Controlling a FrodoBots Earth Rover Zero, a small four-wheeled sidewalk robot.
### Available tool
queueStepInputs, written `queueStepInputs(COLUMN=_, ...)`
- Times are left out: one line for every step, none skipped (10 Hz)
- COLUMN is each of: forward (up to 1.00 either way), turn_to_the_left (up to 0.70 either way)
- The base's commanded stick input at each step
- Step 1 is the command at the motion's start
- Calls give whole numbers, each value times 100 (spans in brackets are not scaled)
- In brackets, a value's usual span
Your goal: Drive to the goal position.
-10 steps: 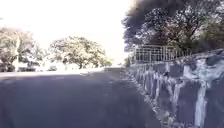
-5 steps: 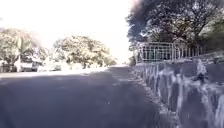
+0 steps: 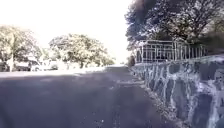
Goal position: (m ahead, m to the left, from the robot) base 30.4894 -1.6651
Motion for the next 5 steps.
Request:
queueStepInputs(forward=100, turn_to_the_left=0)
queueStepInputs(forward=100, turn_to_the_left=0)
queueStepInputs(forward=100, turn_to_the_left=0)
queueStepInputs(forward=100, turn_to_the_left=0)
queueStepInputs(forward=100, turn_to_the_left=0)
